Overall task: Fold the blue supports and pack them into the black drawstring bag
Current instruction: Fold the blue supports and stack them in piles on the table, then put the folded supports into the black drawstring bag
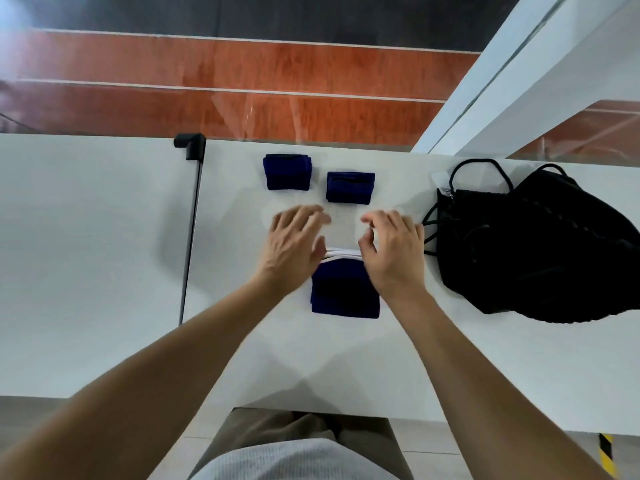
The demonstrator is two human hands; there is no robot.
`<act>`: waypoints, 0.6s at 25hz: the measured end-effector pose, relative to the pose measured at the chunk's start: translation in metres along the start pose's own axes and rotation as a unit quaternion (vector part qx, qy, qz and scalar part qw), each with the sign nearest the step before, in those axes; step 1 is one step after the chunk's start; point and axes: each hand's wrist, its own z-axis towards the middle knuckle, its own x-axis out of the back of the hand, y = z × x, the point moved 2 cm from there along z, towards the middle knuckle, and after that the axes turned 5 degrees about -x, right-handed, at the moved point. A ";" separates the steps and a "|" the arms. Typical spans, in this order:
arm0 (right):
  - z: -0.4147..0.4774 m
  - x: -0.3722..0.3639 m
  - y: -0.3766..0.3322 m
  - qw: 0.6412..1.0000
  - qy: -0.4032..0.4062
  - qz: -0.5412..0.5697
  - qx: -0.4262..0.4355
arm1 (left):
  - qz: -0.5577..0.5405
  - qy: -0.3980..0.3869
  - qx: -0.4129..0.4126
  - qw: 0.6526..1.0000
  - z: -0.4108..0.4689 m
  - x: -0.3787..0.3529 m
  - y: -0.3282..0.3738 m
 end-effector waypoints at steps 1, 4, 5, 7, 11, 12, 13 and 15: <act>0.016 -0.003 -0.002 1.000 -0.018 -0.007 0.003 | 0.016 0.005 0.028 0.999 0.015 0.003 -0.013; 0.056 -0.016 -0.003 0.995 -0.084 -0.051 0.021 | 0.065 -0.033 0.099 0.992 0.050 0.006 -0.045; 0.064 -0.021 -0.003 0.993 -0.100 -0.064 0.027 | 0.078 -0.052 0.111 0.989 0.060 0.007 -0.053; 0.081 -0.032 0.000 0.985 -0.130 -0.101 0.041 | 0.092 -0.083 0.132 0.983 0.074 0.004 -0.067; 0.091 -0.047 0.006 0.965 -0.202 -0.165 0.039 | 0.078 -0.106 0.150 0.980 0.067 -0.007 -0.075; 0.088 -0.048 0.005 0.966 -0.202 -0.160 0.040 | 0.062 -0.104 0.153 0.981 0.060 -0.008 -0.072; 0.083 -0.047 0.005 0.968 -0.201 -0.147 0.039 | 0.044 -0.102 0.158 0.981 0.051 -0.008 -0.068; 0.069 -0.045 0.005 0.970 -0.218 -0.103 0.014 | 0.012 -0.100 0.170 0.980 0.035 -0.006 -0.061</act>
